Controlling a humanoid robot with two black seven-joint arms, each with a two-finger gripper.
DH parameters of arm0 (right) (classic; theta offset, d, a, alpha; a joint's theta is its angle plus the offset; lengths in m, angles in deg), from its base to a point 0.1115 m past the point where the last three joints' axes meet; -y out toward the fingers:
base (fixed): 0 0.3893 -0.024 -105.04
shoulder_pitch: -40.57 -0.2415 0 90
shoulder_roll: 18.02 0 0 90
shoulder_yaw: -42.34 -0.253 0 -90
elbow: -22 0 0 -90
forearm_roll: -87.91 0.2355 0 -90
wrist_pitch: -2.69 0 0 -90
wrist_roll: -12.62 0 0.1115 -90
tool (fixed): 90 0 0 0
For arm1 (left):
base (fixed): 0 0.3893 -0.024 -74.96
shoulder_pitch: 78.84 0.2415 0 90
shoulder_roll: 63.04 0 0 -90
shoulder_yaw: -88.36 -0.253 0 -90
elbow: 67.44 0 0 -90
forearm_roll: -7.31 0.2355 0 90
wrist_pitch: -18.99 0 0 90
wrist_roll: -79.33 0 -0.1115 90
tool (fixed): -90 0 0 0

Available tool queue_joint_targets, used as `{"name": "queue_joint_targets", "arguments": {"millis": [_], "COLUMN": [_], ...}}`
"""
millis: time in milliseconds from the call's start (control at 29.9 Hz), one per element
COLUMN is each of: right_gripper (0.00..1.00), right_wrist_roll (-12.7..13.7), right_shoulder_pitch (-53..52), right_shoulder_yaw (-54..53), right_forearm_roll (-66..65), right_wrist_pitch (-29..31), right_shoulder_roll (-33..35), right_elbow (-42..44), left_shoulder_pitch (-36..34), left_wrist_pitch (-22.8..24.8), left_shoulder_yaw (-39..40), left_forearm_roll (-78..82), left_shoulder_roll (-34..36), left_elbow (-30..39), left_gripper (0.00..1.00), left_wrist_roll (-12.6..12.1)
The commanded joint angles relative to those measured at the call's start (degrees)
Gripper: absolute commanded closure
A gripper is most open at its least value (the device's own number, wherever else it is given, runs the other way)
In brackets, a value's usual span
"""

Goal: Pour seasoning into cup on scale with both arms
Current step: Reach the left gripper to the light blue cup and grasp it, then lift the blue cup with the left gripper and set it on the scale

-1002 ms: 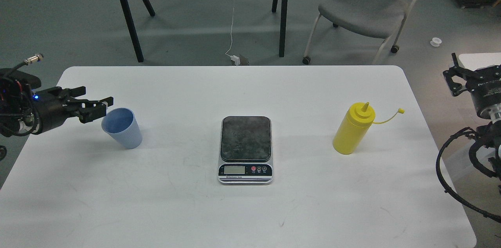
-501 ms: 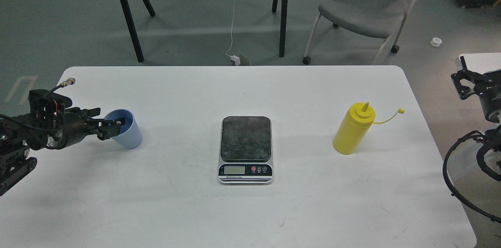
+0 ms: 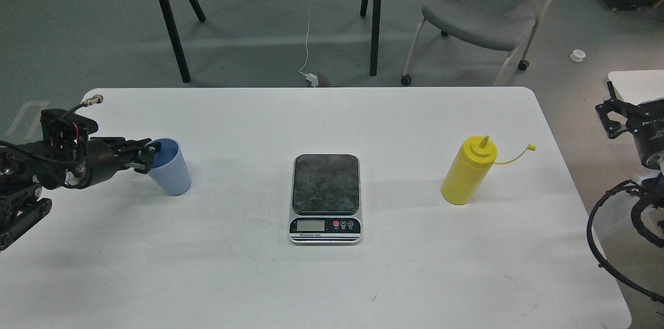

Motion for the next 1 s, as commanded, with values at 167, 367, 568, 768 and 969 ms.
{"name": "queue_joint_targets", "arguments": {"millis": [167, 367, 568, 768, 969], "right_gripper": [0.0, 0.0, 0.0, 0.0, 0.0], "right_wrist_roll": [-0.02, -0.02, -0.02, -0.02, -0.02], "right_shoulder_pitch": [2.02, 3.52, 4.58, 5.1, 5.46], "right_shoulder_yaw": [-1.14, -2.28, -3.6, -4.48, -4.74], "right_forearm_roll": [0.01, 0.01, 0.09, 0.18, 0.18], "right_wrist_pitch": [0.0, 0.0, 0.0, 0.0, 0.0], "right_shoulder_roll": [0.26, 1.22, 2.8, 3.68, 3.86], "right_elbow": [0.04, 0.04, -0.05, -0.04, -0.04], "left_shoulder_pitch": [-5.08, -8.77, -17.29, -21.34, -21.43], "left_wrist_pitch": [4.8, 8.23, 15.52, 19.04, 20.63], "left_shoulder_yaw": [-0.02, 0.16, 0.16, -0.02, -1.42], "left_forearm_roll": [-0.44, -0.53, -0.53, 0.35, 3.07], "left_shoulder_roll": [0.52, 0.51, 1.13, -6.41, -15.12], "left_elbow": [4.57, 9.13, 20.65, 25.93, 24.71], "left_gripper": [0.98, 1.0, 1.0, 1.0, 1.0], "left_wrist_roll": [0.0, 0.0, 0.0, 0.0, 0.0]}}
